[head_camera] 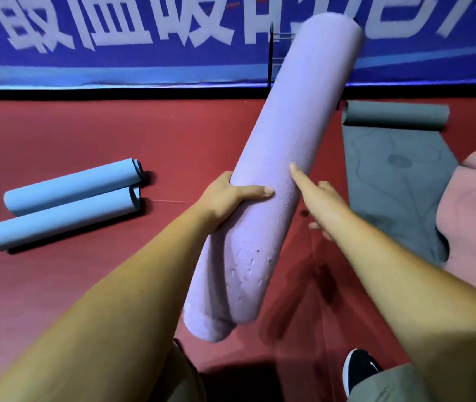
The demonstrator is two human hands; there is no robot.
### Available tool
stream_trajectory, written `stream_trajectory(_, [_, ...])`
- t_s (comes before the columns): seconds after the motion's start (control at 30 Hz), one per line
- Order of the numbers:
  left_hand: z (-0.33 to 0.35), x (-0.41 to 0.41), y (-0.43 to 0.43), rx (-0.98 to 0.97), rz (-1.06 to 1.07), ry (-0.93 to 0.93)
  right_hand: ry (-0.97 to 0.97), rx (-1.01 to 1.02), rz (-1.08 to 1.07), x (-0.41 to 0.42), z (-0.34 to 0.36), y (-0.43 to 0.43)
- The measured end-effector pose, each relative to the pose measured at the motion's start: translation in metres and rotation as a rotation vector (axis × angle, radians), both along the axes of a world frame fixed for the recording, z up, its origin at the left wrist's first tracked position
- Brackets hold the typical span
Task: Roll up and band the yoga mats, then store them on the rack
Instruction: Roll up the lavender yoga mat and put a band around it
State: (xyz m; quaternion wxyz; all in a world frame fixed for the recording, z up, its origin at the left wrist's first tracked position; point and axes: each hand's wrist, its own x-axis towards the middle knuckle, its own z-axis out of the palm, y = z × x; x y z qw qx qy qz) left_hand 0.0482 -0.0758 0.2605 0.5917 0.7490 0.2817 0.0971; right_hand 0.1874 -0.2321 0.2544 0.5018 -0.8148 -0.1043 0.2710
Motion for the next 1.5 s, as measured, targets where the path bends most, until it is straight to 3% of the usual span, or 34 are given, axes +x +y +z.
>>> stream_trajectory(0.1, [-0.003,0.005,-0.012,-0.283,-0.150,-0.160,0.196,0.297,-0.002,0.012,-0.010,0.002])
stream_trajectory(0.2, [-0.009,0.011,-0.019,-0.395,-0.199,-0.194,0.165,0.466,-0.005,0.007,-0.003,0.002])
stream_trajectory(0.43, [-0.002,0.012,-0.030,-0.457,-0.073,-0.139,0.001,0.463,-0.055,0.002,-0.004,0.002])
stream_trajectory(0.63, [0.004,0.026,-0.026,-0.101,0.157,-0.045,-0.049,0.439,-0.060,0.001,-0.006,0.011])
stream_trajectory(0.73, [0.004,0.021,-0.028,-0.191,0.136,-0.136,0.046,0.515,-0.066,-0.001,-0.003,0.015])
stream_trajectory(0.87, [0.002,0.011,-0.027,-0.388,0.126,-0.243,0.266,0.565,0.112,0.006,-0.007,0.008])
stream_trajectory(1.03, [-0.005,0.008,-0.020,-0.431,0.087,-0.207,0.325,0.622,0.229,0.009,-0.002,0.003])
stream_trajectory(1.17, [-0.002,0.006,-0.014,-0.287,0.222,-0.052,0.214,0.502,0.293,0.005,-0.010,-0.001])
stream_trajectory(1.3, [0.025,0.004,-0.019,-0.173,0.226,-0.122,0.034,0.332,0.232,-0.004,-0.023,0.005])
stream_trajectory(1.43, [0.030,0.000,-0.017,-0.249,0.223,-0.094,-0.217,0.067,0.257,-0.015,-0.023,0.009])
stream_trajectory(1.5, [0.020,-0.002,-0.014,-0.339,0.273,-0.082,-0.227,0.014,0.281,-0.016,-0.018,0.009])
